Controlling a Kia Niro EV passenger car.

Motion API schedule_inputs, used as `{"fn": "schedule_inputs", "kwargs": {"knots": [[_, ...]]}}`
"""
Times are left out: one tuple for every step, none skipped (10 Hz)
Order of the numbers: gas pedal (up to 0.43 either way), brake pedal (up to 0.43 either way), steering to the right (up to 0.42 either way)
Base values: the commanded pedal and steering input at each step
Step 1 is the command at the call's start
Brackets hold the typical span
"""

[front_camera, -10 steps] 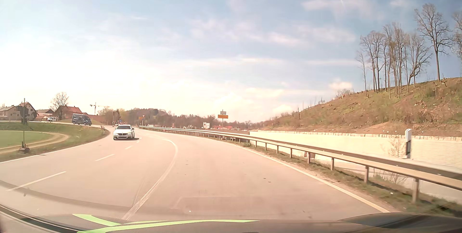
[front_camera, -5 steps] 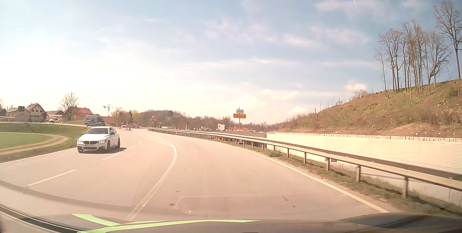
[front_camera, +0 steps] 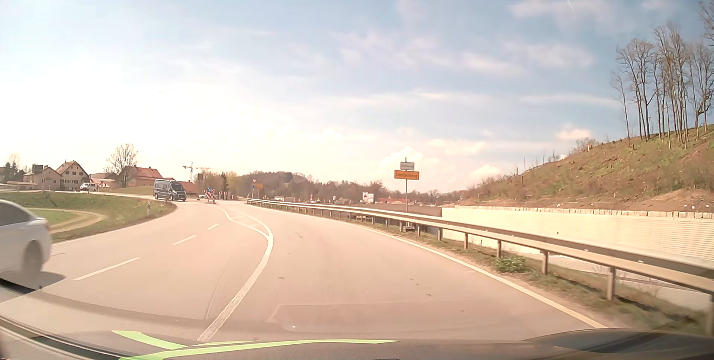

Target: Follow the waypoints while adhering to traffic rules and regulations

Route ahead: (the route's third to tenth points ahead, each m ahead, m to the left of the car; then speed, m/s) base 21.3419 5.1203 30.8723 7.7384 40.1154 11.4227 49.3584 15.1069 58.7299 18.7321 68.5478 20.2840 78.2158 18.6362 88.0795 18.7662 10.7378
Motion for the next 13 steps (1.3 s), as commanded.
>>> {"fn": "schedule_inputs", "kwargs": {"knots": [[0.079, 0.0, -0.05], [0.079, 0.0, -0.05], [0.079, 0.0, -0.051], [0.079, 0.0, -0.051], [0.087, 0.0, -0.052], [0.087, 0.0, -0.052], [0.087, 0.0, -0.052], [0.087, 0.0, -0.052], [0.087, 0.0, -0.052], [0.087, 0.0, -0.052], [0.087, 0.0, -0.053], [0.087, 0.0, -0.053], [0.087, 0.0, -0.053]]}}
